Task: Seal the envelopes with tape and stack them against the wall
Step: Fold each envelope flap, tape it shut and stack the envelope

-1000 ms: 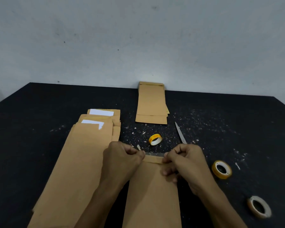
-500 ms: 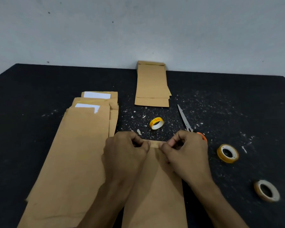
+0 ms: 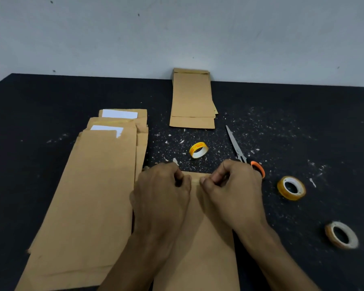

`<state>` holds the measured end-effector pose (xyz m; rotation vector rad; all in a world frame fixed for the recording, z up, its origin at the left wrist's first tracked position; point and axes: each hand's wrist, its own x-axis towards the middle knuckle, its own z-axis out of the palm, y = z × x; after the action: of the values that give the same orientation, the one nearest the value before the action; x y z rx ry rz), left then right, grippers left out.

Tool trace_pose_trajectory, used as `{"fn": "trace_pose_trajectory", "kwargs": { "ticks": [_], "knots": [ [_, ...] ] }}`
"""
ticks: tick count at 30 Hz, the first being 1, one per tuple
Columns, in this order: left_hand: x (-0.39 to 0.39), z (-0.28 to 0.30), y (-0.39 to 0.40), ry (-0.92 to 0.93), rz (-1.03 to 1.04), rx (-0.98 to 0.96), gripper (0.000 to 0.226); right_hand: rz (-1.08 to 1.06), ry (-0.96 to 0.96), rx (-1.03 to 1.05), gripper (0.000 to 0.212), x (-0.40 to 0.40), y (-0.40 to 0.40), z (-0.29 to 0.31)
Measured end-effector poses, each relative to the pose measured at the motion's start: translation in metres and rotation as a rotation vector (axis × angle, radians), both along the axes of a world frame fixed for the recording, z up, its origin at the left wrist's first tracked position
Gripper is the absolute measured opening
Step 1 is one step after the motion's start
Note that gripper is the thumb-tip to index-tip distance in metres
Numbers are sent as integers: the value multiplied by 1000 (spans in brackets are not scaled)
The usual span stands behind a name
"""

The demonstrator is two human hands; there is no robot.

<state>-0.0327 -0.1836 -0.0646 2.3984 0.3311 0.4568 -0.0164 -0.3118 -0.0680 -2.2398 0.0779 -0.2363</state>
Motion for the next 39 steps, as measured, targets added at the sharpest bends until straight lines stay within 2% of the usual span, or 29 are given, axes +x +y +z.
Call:
{"fn": "trace_pose_trajectory", "kwargs": {
  "ticks": [9, 11, 13, 14, 17, 20, 25, 30, 39],
  "knots": [
    [6, -1, 12, 30, 1, 3, 24, 7, -23, -5, 21, -2, 2, 0],
    [7, 0, 13, 24, 26, -44, 38, 6, -27, -5, 22, -2, 1, 0],
    [7, 0, 17, 4, 42, -111, 63, 7, -23, -11, 22, -2, 1, -1],
    [8, 0, 18, -16, 27, -117, 65, 6, -23, -13, 22, -1, 1, -1],
    [6, -4, 19, -54, -23, -79, 43, 0, -18, -18, 23, -1, 2, -1],
    [6, -7, 18, -51, -42, -41, 33, 0, -12, -22, 23, -1, 2, 1],
    [5, -7, 16, -5, -59, 32, 25, -12, 23, -72, 25, 1, 1, 4],
    [5, -5, 14, 14, -61, 22, 23, 24, 201, -178, 27, 6, -7, 18],
    [3, -2, 14, 1, -50, -2, 16, 38, 370, -150, 14, 16, -17, 31]
  ]
}}
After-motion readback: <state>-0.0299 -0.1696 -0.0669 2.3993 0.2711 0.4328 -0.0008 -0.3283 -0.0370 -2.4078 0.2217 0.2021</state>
